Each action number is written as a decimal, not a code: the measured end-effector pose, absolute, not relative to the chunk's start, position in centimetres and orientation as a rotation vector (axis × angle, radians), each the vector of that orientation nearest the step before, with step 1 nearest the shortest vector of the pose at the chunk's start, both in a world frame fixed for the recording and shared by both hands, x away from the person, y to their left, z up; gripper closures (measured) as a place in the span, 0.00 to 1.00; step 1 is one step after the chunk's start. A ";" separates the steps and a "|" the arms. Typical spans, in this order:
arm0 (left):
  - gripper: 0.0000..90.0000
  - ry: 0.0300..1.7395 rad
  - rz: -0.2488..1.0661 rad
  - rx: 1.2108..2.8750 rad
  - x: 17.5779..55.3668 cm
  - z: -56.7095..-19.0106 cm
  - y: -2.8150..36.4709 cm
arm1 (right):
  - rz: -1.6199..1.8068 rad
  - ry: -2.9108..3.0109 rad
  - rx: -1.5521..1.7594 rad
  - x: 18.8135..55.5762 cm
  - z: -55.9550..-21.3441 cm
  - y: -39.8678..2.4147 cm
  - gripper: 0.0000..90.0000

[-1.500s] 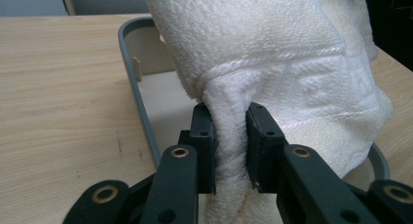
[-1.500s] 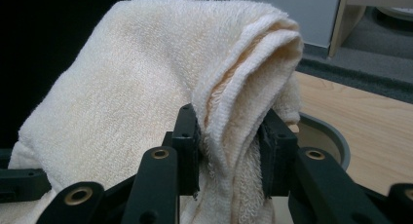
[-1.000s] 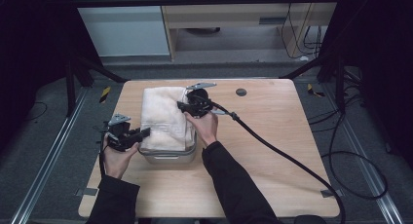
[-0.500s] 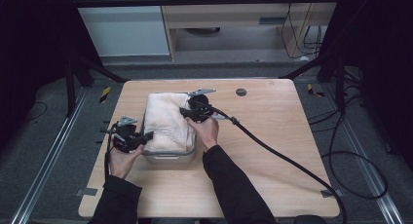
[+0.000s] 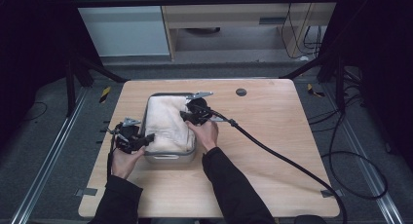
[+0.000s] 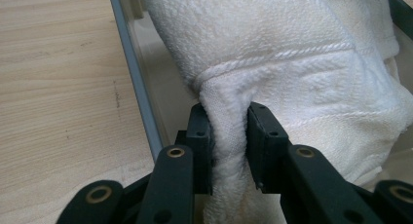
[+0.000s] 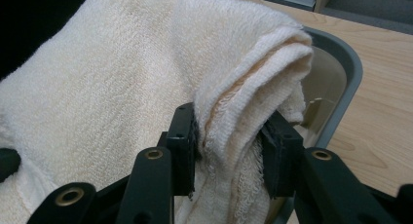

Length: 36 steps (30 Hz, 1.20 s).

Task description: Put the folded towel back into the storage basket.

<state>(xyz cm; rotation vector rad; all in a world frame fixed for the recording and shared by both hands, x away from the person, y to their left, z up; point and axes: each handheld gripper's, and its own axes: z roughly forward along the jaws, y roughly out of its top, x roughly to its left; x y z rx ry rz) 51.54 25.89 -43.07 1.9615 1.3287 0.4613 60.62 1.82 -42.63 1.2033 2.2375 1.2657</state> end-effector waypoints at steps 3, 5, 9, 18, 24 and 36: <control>0.79 1.330 0.478 1.969 51.5 -43.1 25.8 | 1.255 2.234 1.192 60.6 -42.8 1.9 0.69; 0.77 1.329 0.491 1.973 51.5 -43.1 25.7 | 1.249 2.235 1.189 60.5 -42.8 1.9 0.68; 0.73 1.325 0.508 1.964 51.5 -43.0 25.7 | 1.228 2.237 1.164 60.4 -43.0 2.0 0.67; 0.71 1.329 0.556 1.954 51.3 -42.6 25.7 | 1.174 2.256 1.116 60.4 -43.2 2.0 0.62; 0.69 1.300 0.574 1.891 50.8 -41.7 25.9 | 1.196 2.246 1.080 60.3 -42.6 1.6 0.59; 0.60 1.204 0.588 1.832 49.6 -40.2 25.5 | 1.274 2.174 1.061 58.8 -39.6 -1.6 0.47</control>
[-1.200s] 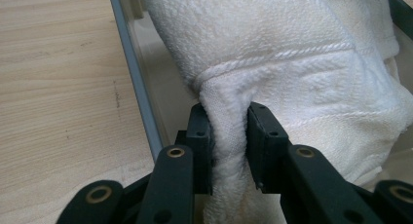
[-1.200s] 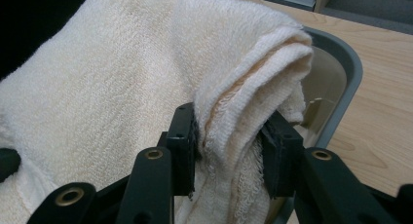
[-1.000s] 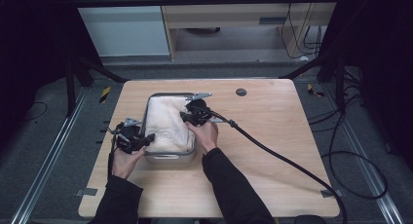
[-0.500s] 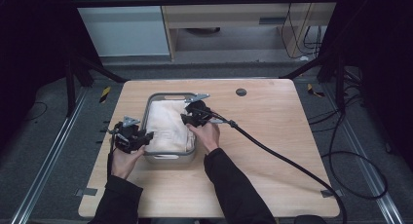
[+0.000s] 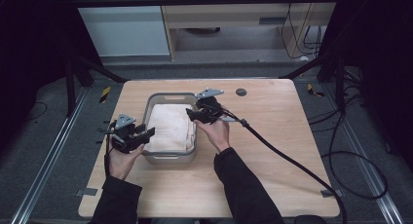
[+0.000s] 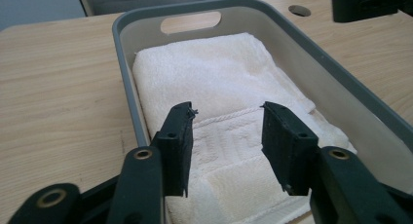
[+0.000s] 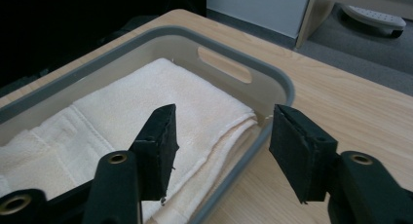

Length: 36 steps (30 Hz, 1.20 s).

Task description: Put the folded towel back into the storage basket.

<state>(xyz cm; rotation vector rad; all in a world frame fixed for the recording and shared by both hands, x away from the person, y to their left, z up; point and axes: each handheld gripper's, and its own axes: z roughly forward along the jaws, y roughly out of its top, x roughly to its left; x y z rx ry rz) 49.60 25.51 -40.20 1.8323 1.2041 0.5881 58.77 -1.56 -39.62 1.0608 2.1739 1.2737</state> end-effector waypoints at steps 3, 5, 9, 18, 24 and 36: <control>0.55 1.193 0.605 1.823 49.3 -40.1 25.4 | 1.287 2.147 1.051 58.0 -38.7 -3.0 0.42; 0.52 1.186 0.612 1.816 49.1 -40.0 25.3 | 1.299 2.140 1.051 57.6 -38.2 -4.0 0.37; 0.46 1.172 0.639 1.799 48.8 -40.1 25.3 | 1.313 2.129 1.050 56.5 -37.6 -6.1 0.28; 0.38 1.137 0.660 1.778 47.7 -39.9 25.5 | 1.344 2.085 1.076 54.1 -37.3 -11.0 0.18; 0.33 1.111 0.679 1.765 46.8 -40.0 26.0 | 1.356 2.052 1.116 52.3 -38.4 -14.9 0.14; 0.29 1.097 0.742 1.730 44.9 -40.7 27.3 | 1.346 1.983 1.236 49.0 -41.8 -22.2 0.12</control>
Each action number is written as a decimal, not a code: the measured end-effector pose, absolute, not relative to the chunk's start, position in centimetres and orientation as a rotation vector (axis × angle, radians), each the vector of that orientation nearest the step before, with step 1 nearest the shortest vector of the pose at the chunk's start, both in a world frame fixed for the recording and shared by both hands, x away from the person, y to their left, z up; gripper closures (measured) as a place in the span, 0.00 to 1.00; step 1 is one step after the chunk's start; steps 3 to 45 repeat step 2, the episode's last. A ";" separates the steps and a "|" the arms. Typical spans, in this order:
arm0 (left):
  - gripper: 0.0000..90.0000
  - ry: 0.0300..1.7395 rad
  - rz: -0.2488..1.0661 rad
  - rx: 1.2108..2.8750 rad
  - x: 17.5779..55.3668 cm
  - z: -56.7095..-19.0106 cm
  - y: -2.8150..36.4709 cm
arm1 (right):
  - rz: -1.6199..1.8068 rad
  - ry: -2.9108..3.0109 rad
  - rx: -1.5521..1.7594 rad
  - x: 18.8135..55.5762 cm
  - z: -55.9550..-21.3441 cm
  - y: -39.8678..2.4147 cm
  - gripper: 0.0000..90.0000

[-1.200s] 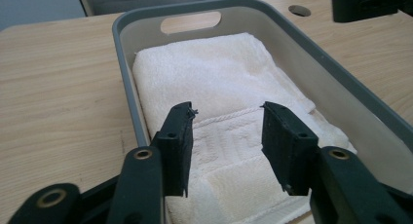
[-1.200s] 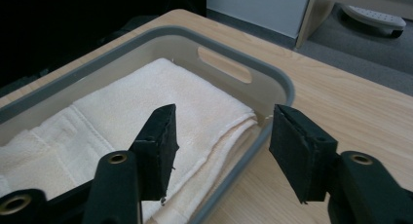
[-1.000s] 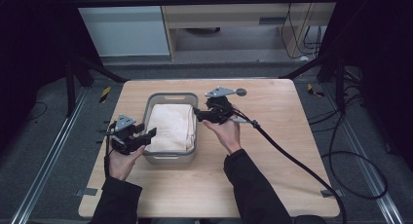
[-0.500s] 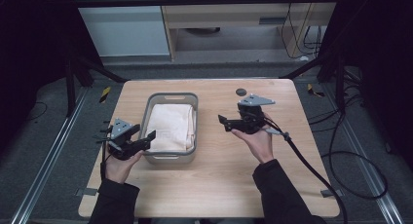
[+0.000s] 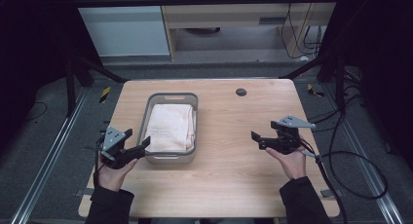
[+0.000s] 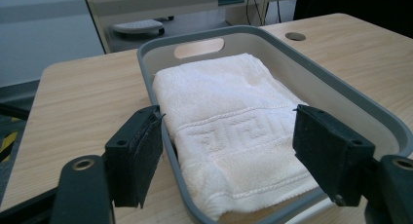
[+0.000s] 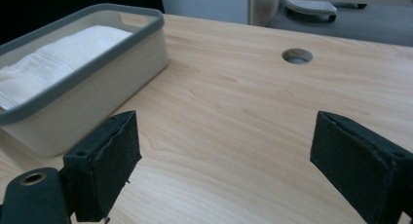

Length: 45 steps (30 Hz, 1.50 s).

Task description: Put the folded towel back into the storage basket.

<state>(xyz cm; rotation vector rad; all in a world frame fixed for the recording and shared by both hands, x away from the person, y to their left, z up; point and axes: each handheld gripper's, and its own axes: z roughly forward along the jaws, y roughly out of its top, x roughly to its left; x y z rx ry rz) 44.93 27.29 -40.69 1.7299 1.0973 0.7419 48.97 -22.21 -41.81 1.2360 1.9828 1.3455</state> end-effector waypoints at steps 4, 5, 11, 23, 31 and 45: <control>0.29 1.100 0.738 1.716 44.5 -40.7 27.7 | 1.339 1.976 1.258 48.5 -42.4 -23.2 0.12; 0.29 1.100 0.738 1.716 44.5 -40.7 27.7 | 1.339 1.976 1.258 48.5 -42.4 -23.2 0.12; 0.29 1.100 0.738 1.716 44.5 -40.7 27.7 | 1.339 1.976 1.258 48.5 -42.4 -23.2 0.12; 0.29 1.100 0.738 1.716 44.5 -40.7 27.7 | 1.339 1.976 1.258 48.5 -42.4 -23.2 0.12; 0.29 1.100 0.738 1.716 44.5 -40.7 27.7 | 1.339 1.976 1.258 48.5 -42.4 -23.2 0.12; 0.29 1.100 0.738 1.716 44.5 -40.7 27.7 | 1.339 1.976 1.258 48.5 -42.4 -23.2 0.12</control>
